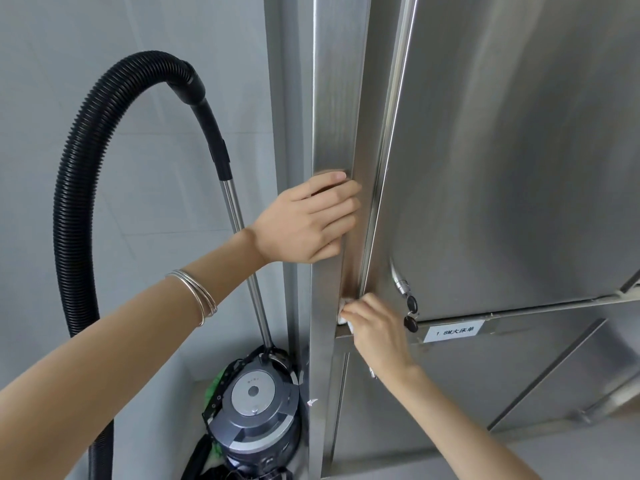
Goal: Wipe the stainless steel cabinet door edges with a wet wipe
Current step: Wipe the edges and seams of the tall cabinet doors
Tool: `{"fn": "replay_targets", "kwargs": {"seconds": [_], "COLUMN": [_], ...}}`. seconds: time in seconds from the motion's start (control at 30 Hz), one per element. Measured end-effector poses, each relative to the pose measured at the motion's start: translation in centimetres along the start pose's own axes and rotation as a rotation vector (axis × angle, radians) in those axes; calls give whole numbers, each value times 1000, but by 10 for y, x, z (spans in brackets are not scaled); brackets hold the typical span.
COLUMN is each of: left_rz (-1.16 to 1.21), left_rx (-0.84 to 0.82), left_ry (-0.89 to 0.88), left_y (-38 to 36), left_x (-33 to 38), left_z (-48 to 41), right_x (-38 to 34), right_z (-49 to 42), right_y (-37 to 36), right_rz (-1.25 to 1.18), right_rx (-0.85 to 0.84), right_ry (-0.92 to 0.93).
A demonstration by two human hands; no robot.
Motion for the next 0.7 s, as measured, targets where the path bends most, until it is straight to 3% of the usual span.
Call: {"fn": "replay_targets", "kwargs": {"seconds": [0.07, 0.13, 0.33, 0.57, 0.7], "left_rz": [-1, 0, 11, -4, -13], "left_rx": [1, -3, -14, -57, -30], "left_ry": [9, 9, 14, -23, 5], "left_y": [0, -1, -3, -5, -3], "left_x": [1, 1, 2, 3, 2], "left_z": [1, 0, 1, 2, 1], "right_x": [-2, 0, 6, -2, 5], "right_z": [18, 15, -26, 15, -19], "right_y": [-21, -19, 38, -8, 31], "right_rz": [24, 5, -89, 16, -105], "right_rx": [-130, -123, 265, -14, 162], "right_ry": [-16, -30, 13, 158, 60]}}
Point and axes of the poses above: each hand's wrist, its own z-axis away from the middle knuckle, its own y-axis out of the back of the hand, x = y × z, the point moved 10 cm from there along -z, towards the middle knuckle, and after that the axes turned 13 degrees about -y, right-handed, at the moved point
